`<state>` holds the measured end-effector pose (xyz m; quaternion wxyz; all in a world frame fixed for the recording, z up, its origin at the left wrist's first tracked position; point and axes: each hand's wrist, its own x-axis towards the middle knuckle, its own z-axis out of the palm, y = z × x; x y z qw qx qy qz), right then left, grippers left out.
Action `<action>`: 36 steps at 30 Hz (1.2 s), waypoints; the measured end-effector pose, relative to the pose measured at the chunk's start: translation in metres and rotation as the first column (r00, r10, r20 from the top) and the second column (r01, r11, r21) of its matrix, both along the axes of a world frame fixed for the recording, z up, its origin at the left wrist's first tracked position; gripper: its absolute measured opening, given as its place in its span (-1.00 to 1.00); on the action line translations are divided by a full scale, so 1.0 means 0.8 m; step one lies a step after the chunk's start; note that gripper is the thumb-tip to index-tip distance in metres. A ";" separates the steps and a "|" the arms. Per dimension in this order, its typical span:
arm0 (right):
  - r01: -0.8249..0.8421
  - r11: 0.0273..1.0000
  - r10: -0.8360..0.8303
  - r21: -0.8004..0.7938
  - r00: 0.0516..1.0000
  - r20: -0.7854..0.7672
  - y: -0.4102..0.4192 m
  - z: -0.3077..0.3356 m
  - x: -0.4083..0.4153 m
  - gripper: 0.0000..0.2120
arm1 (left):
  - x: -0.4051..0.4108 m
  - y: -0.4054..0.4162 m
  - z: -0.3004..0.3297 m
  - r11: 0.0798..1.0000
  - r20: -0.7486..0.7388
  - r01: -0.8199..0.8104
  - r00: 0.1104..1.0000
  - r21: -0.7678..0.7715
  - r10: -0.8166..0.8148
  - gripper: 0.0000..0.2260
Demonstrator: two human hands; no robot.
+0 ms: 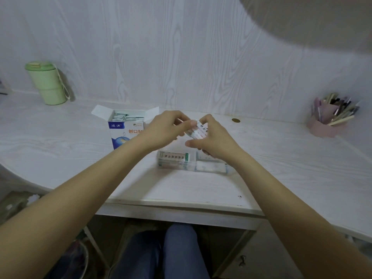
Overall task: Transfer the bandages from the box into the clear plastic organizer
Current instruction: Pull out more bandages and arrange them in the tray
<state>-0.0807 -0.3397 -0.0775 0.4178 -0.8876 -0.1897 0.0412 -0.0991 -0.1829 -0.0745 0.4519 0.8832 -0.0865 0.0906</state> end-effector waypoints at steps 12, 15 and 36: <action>0.074 0.870 0.083 0.488 0.953 -0.292 -0.050 -0.008 0.024 -0.88 | 0.029 -0.020 -0.015 0.932 -0.214 -0.001 0.973 -0.362 -0.082 -0.93; 0.096 0.872 0.060 0.480 0.952 -0.299 -0.052 -0.011 0.031 -0.93 | 0.034 -0.026 -0.015 0.959 -0.181 0.003 0.982 -0.283 -0.057 -0.97; 0.204 0.862 -0.057 0.465 0.948 -0.312 -0.070 -0.022 0.054 -0.77 | 0.060 -0.048 -0.007 0.943 -0.313 -0.077 0.949 -0.324 -0.030 -0.97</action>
